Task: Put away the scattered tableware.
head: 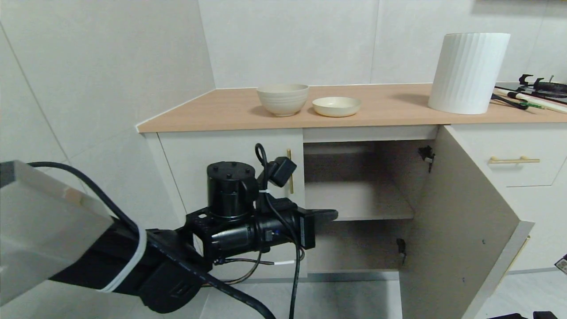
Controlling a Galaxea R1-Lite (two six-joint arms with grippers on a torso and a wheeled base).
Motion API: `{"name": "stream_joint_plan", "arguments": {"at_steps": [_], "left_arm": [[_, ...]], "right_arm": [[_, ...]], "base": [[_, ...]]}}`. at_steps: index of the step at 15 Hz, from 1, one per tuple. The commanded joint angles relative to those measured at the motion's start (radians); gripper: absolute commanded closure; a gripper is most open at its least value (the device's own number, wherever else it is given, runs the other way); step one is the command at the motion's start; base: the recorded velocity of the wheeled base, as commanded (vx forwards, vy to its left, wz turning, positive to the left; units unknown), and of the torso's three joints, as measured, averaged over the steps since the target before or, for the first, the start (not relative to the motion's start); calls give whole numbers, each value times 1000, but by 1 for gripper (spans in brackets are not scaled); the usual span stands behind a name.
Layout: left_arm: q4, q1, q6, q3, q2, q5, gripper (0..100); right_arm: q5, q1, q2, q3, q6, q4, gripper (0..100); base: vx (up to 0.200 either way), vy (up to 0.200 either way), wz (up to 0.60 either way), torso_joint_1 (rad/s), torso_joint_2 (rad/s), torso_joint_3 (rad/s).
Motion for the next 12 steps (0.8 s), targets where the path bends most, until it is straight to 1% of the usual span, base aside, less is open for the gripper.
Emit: {"name": "stream_joint_plan", "arguments": {"at_steps": [1, 2, 4, 5, 6, 7, 8, 9, 10, 11, 12], "left_arm": [[0, 61, 0, 63, -105, 6, 100], [3, 144, 0, 165, -235, 6, 100], [1, 234, 0, 286, -353, 6, 100], [4, 271, 0, 332, -398, 6, 100], [7, 302, 0, 366, -432, 6, 100], [9, 314, 0, 392, -452, 6, 100], [12, 314, 0, 407, -461, 6, 100], [16, 314, 0, 410, -464, 6, 0], [19, 314, 0, 404, -467, 6, 0], [21, 326, 1, 384, -470, 6, 0], [23, 334, 1, 375, -473, 6, 0]], "right_arm": [[1, 7, 21, -8, -1, 0, 0], [-15, 36, 62, -38, -1, -2, 0], [-88, 53, 133, -91, -2, -3, 0], [-153, 70, 170, -120, -2, -3, 0], [-223, 85, 213, -164, -2, -3, 0], [-274, 102, 246, -213, -1, 3, 0], [-309, 103, 286, -268, 1, 21, 0], [-331, 94, 312, -321, 3, 56, 0], [-335, 66, 332, -376, 6, 95, 0], [-335, 34, 352, -430, 4, 125, 0], [-335, 23, 360, -448, 4, 132, 0]], "base": [[0, 0, 0, 0, 0, 0], [0, 0, 0, 0, 0, 0], [0, 0, 0, 0, 0, 0], [0, 0, 0, 0, 0, 0], [0, 0, 0, 0, 0, 0], [0, 0, 0, 0, 0, 0], [0, 0, 0, 0, 0, 0], [0, 0, 0, 0, 0, 0], [0, 0, 0, 0, 0, 0], [0, 0, 0, 0, 0, 0], [0, 0, 0, 0, 0, 0]]}}
